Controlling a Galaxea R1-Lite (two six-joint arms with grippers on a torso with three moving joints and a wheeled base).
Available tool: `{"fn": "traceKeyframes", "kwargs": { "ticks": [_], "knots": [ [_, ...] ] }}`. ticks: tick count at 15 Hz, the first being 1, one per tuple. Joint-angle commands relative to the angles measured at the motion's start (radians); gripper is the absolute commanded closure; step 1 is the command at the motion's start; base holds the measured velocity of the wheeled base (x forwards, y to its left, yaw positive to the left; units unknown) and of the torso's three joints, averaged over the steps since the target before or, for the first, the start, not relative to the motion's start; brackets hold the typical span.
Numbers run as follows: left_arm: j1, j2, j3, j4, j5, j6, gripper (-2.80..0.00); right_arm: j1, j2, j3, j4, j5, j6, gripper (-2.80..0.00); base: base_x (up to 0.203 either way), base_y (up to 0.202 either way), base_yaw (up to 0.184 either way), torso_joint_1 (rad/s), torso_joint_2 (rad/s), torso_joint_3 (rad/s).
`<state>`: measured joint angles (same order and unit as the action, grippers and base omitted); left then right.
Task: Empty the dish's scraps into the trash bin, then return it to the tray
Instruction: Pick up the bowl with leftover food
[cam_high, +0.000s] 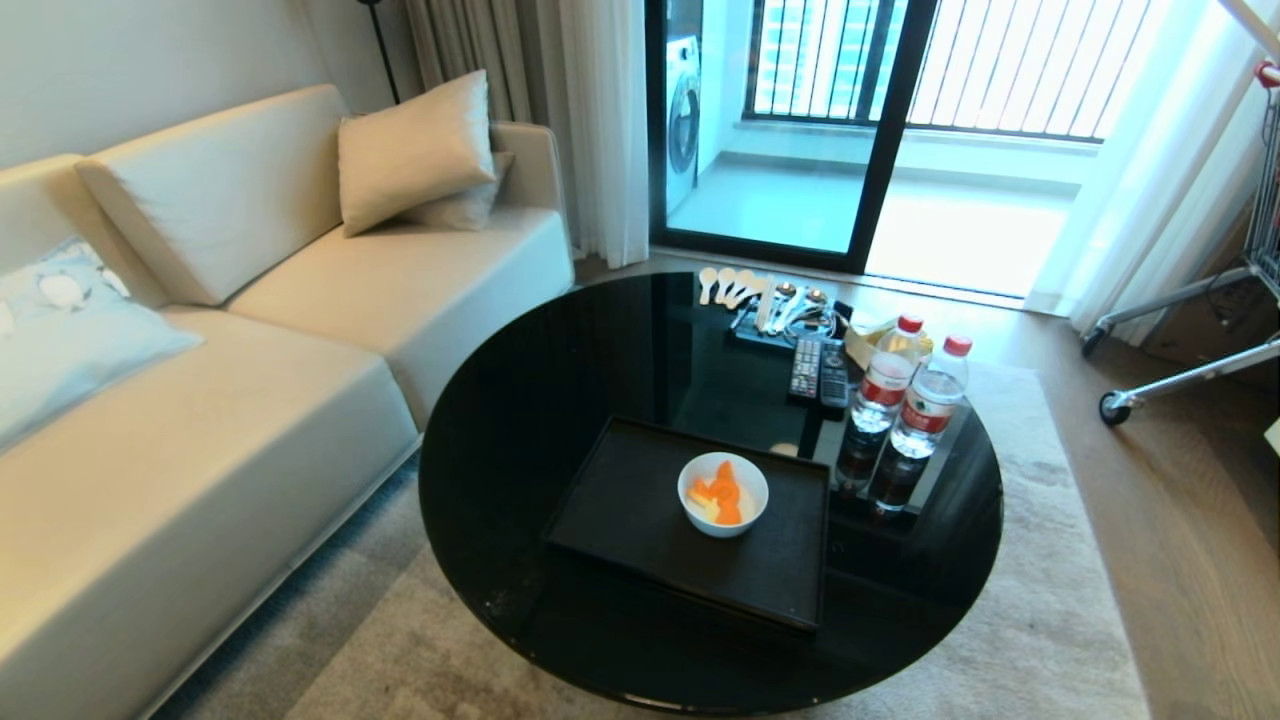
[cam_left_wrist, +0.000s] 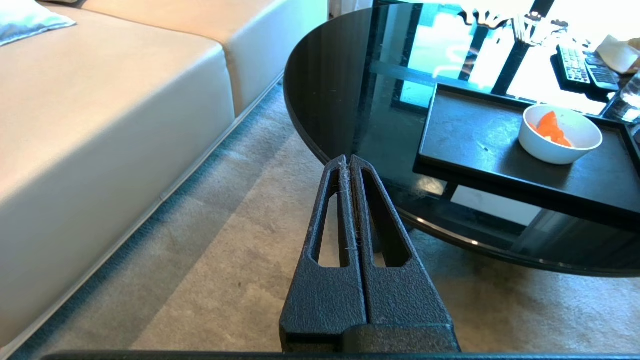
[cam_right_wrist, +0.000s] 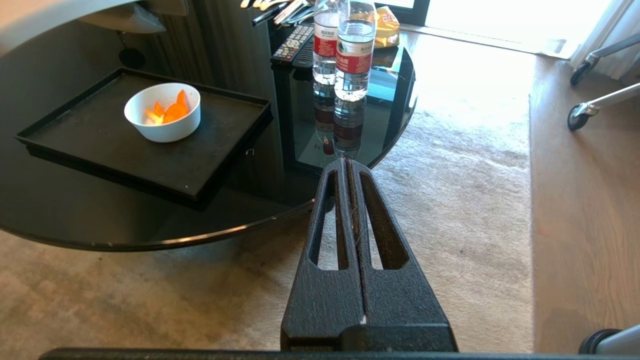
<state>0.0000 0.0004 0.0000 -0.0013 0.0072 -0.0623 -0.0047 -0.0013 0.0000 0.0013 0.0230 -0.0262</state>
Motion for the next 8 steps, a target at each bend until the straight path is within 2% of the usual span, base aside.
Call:
{"fn": "traceKeyframes", "kwargs": {
  "ticks": [1,8],
  "knots": [
    [0.0,0.0,0.0,0.0,0.0,-0.001,0.0,0.0,0.001,0.0,-0.001,0.0,0.005,0.0,0.0,0.0,0.0,0.0,0.0,0.0],
    [0.0,0.0,0.0,0.0,0.0,-0.001,0.0,0.0,0.001,0.0,-0.001,0.0,0.005,0.0,0.0,0.0,0.0,0.0,0.0,0.0]
  ]
}}
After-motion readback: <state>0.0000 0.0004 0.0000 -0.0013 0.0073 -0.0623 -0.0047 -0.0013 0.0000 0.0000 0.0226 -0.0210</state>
